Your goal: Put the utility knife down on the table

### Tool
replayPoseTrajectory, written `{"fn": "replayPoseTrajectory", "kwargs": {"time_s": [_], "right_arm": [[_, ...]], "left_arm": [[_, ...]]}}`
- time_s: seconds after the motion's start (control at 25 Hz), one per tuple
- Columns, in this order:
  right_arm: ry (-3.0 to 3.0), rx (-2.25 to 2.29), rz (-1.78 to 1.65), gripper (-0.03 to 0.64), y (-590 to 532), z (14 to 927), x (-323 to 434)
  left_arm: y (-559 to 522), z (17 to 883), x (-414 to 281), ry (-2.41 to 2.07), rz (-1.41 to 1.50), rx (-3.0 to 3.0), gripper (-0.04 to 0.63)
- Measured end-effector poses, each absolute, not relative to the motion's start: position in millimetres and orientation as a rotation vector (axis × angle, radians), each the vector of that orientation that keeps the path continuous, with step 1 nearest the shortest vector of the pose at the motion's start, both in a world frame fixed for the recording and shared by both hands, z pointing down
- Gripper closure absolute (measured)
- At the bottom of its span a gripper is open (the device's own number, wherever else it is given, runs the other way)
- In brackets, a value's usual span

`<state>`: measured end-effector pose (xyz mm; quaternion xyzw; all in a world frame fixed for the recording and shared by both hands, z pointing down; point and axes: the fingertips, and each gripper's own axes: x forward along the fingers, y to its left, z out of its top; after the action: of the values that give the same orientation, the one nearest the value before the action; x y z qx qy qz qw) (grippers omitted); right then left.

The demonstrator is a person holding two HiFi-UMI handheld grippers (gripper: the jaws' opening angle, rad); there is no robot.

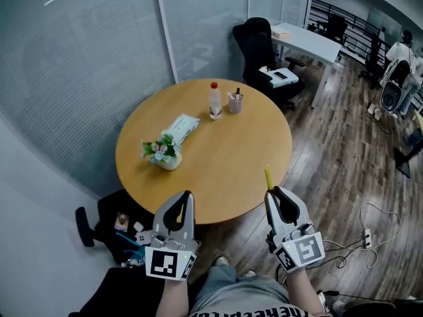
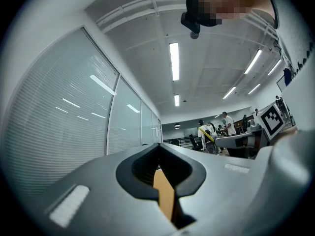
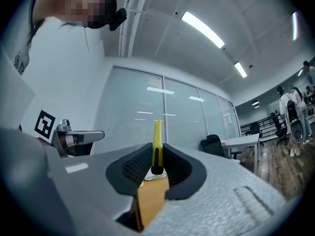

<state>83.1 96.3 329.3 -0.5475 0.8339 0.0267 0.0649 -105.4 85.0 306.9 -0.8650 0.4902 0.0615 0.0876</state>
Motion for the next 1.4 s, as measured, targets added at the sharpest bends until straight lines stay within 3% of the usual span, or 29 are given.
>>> {"fn": "replayPoseTrajectory", "kwargs": {"time_s": [0.92, 1.4], "right_arm": [[2.517, -1.704, 0.079, 0.551, 51, 333, 62], [2.571, -1.631, 0.140, 0.551, 12, 324, 101]], "left_arm": [[36, 316, -124, 1.441, 0.285, -2.636, 0.588], [1, 303, -84, 1.472, 0.292, -2.579, 0.587]]}}
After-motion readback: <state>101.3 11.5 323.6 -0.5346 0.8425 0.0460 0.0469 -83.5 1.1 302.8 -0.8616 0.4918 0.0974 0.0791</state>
